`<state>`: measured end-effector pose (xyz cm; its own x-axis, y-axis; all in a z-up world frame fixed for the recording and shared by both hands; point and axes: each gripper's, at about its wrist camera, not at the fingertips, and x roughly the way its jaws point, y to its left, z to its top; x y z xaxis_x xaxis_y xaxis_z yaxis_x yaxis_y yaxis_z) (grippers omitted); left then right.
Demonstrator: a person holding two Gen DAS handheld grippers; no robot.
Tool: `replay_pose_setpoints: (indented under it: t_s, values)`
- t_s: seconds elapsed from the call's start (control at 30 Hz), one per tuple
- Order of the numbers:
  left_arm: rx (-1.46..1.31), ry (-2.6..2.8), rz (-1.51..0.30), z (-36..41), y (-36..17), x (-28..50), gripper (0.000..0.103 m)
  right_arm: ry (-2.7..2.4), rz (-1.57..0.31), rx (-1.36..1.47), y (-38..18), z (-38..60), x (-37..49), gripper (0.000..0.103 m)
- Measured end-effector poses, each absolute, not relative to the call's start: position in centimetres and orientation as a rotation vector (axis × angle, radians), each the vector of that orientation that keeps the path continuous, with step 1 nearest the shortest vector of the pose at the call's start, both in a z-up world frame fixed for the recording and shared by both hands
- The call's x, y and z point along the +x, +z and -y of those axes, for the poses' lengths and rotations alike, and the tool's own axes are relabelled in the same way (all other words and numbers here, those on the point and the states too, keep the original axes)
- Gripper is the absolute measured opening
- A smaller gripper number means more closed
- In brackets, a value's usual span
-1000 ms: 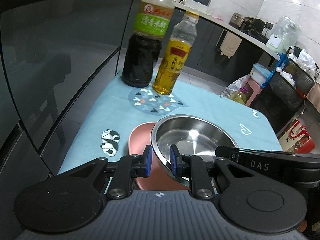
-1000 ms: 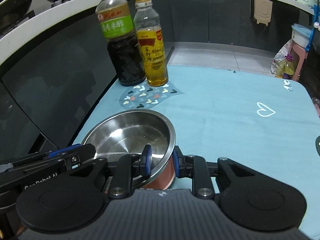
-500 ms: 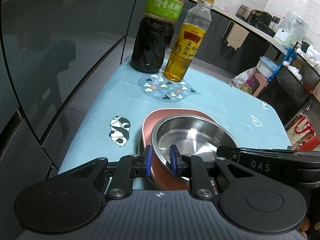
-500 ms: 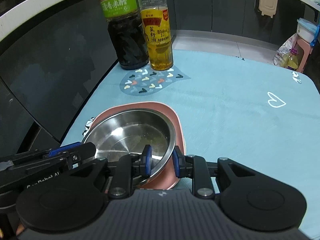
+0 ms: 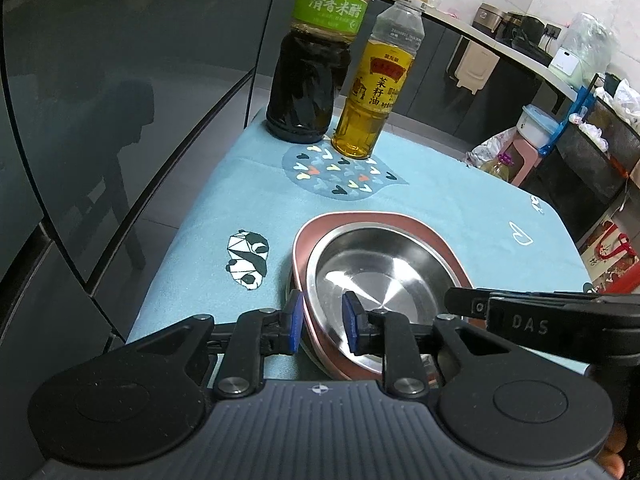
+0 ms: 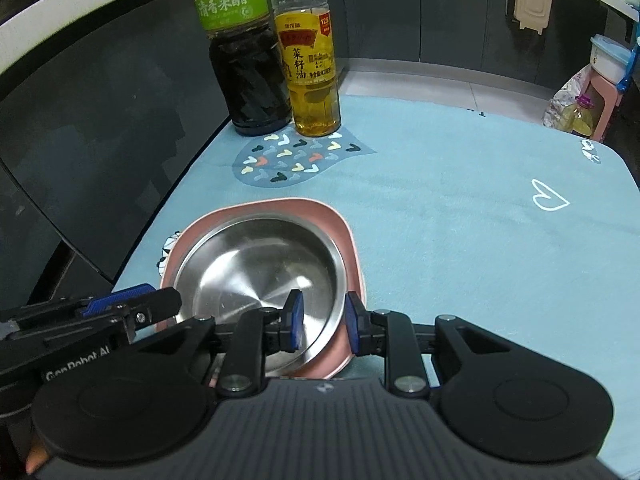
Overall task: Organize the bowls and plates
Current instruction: 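Carry the steel bowl with both grippers and lower it into the pink dish, then grasp the pink dish and green plate rims with both grippers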
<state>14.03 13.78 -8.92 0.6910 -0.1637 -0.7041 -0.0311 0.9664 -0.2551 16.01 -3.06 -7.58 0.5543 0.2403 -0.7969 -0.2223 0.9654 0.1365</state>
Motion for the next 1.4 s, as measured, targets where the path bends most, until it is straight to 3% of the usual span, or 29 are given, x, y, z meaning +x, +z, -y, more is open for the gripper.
replay_pose_setpoints:
  t_s: [0.27,0.47,1.4]
  values:
    - [-0.268,-0.052,-0.816,-13.9,-8.8,14.0,0.022,0.264,-0.946,0.048,-7.2,4.2,16.0,0.029]
    - [-0.273,-0.018,-0.814,-13.9,-8.9,14.0,0.031,0.26,-0.972,0.084,-7.4,5.0,16.1,0.038]
    - [-0.273,-0.028,-0.918,-13.2,-11.4,16.7,0.032,0.282,-1.097,0.135,-10.0,5.4,19.1,0.038]
